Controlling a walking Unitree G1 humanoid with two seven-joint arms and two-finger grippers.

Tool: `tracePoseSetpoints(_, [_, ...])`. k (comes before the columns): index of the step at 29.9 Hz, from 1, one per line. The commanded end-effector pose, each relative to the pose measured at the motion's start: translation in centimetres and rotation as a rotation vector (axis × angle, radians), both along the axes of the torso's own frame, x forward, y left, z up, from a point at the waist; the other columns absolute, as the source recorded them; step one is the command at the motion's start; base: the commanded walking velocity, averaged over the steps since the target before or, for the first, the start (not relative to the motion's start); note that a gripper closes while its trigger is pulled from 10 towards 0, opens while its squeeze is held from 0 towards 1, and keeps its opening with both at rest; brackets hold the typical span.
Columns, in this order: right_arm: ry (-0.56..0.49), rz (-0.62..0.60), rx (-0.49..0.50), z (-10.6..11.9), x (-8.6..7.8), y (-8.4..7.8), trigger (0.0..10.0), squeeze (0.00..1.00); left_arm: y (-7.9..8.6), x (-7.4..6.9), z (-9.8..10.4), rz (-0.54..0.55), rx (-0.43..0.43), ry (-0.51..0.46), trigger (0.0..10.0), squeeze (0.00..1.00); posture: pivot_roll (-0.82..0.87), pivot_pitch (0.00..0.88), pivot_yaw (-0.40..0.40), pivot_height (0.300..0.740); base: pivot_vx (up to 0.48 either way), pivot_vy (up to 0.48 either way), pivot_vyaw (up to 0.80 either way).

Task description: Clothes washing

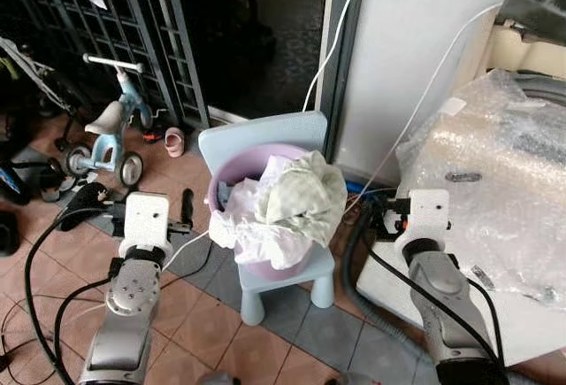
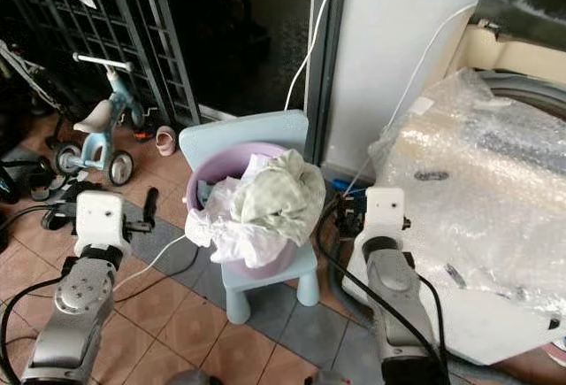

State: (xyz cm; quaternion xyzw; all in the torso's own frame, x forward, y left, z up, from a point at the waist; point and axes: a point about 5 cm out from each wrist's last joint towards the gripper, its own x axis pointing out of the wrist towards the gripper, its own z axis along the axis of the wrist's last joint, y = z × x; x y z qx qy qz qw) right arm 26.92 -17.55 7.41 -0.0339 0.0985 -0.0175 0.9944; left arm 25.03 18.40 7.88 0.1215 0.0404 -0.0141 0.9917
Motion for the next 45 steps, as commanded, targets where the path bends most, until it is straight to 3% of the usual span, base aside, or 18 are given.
tracePoseSetpoints(1, [0.002, 0.0, -0.001, -0.1, 0.3, 0.2, 10.0, 0.0, 0.4, 0.3, 0.2, -0.015, 0.001, -0.02, 10.0, 0.0, -0.04, 0.0, 0.082, 0.74, 0.0, 0.0, 0.0])
tracePoseSetpoints(3, [-0.02, 0.054, 0.088, 0.2, 0.6, 0.8, 10.0, 0.0, 0.4, 1.0, 0.6, -0.014, -0.022, -0.038, 10.0, 0.0, -0.03, 0.0, 0.088, 0.74, 0.0, 0.0, 0.0])
tracePoseSetpoints(8, [-0.065, 0.072, 0.027, 1.3, 1.4, 1.5, 10.0, 0.0, -0.7, 2.8, 2.2, -0.012, -0.093, -0.1, 10.0, 0.0, -0.05, 0.0, 0.076, 0.74, 0.0, 0.0, 0.0])
tracePoseSetpoints(9, [-0.062, 0.062, -0.028, 1.2, 1.5, 1.5, 10.0, 0.0, -0.9, 3.0, 1.9, -0.006, -0.109, -0.091, 10.0, 0.0, -0.05, 0.0, 0.076, 0.74, 0.0, 0.0, 0.0])
tracePoseSetpoints(11, [-0.061, 0.062, 0.019, 0.7, 1.4, 2.2, 10.0, 0.0, -0.7, 2.4, -0.7, -0.007, -0.136, 0.024, 10.0, 0.0, -0.05, 0.0, 0.067, 0.74, 0.0, 0.0, 0.0])
tracePoseSetpoints(12, [-0.066, 0.053, 0.042, 0.4, 1.3, 2.4, 10.0, 0.0, 0.3, 2.0, -2.3, 0.045, -0.211, 0.107, 10.0, 0.0, -0.05, 0.0, 0.055, 0.74, 0.0, 0.0, 0.0])
tracePoseSetpoints(14, [-0.073, 0.043, 0.023, 0.3, 1.3, 2.4, 10.0, 0.0, 1.2, 2.0, -2.7, 0.102, -0.287, 0.123, 10.0, 0.0, -0.05, 0.0, 0.055, 0.74, 0.0, 0.0, 0.0])
tracePoseSetpoints(15, [-0.014, 0.064, 0.089, -0.6, 1.0, 2.5, 10.0, 0.0, 1.8, 2.2, -2.8, 0.112, -0.303, 0.13, 10.0, 0.0, -0.05, 0.0, 0.036, 0.74, 0.0, 0.0, 0.0])
tracePoseSetpoints(19, [-0.01, 0.1, 0.136, -0.9, 1.0, 2.5, 10.0, 0.0, 2.2, 1.8, -2.8, 0.081, -0.23, 0.114, 10.0, 0.0, -0.05, 0.0, 0.013, 0.74, 0.0, 0.0, 0.0])
tracePoseSetpoints(22, [-0.048, 0.116, 0.094, -0.6, 1.0, 1.9, 10.0, 0.0, 2.7, 0.4, -1.9, 0.071, -0.201, 0.039, 10.0, 0.0, -0.06, 0.0, 0.001, 0.74, 0.0, 0.0, 0.0])
tracePoseSetpoints(24, [-0.055, 0.128, 0.081, -0.6, 0.7, 1.4, 10.0, 0.0, 1.9, -0.8, -1.3, 0.024, -0.155, 0.003, 10.0, 0.0, -0.04, 0.0, -0.012, 0.74, 0.0, 0.0, 0.0])
tracePoseSetpoints(28, [-0.051, 0.131, 0.084, -0.6, 0.5, 1.4, 10.0, 0.0, 0.4, -1.7, -0.8, -0.041, -0.122, -0.026, 10.0, 0.0, -0.03, 0.0, -0.017, 0.74, 0.0, 0.0, 0.0])
tracePoseSetpoints(30, [-0.056, 0.145, 0.08, -0.5, 0.5, 1.6, 10.0, 0.0, -0.6, -2.2, -0.8, -0.067, -0.08, -0.034, 10.0, 0.0, -0.03, 0.0, -0.021, 0.74, 0.0, 0.0, 0.0])
tracePoseSetpoints(31, [-0.063, 0.155, 0.08, -0.3, 0.6, 1.8, 10.0, 0.0, -1.3, -2.6, -0.8, -0.105, -0.016, -0.042, 10.0, 0.0, -0.02, 0.0, -0.025, 0.74, 0.0, 0.0, 0.0])
tracePoseSetpoints(37, [-0.074, 0.223, 0.077, 0.1, 0.6, 2.2, 10.0, 0.0, -0.4, -2.8, -0.7, -0.045, -0.103, -0.005, 10.0, 0.0, -0.01, 0.0, -0.03, 0.74, 0.0, 0.0, 0.13])
tracePoseSetpoints(45, [-0.063, 0.257, 0.059, -0.1, 0.6, 2.6, 10.0, 0.0, -0.4, -2.9, -0.6, -0.049, -0.103, 0.006, 10.0, 0.0, 0.0, 0.0, -0.024, 0.74, 0.161, 0.0, 0.8])
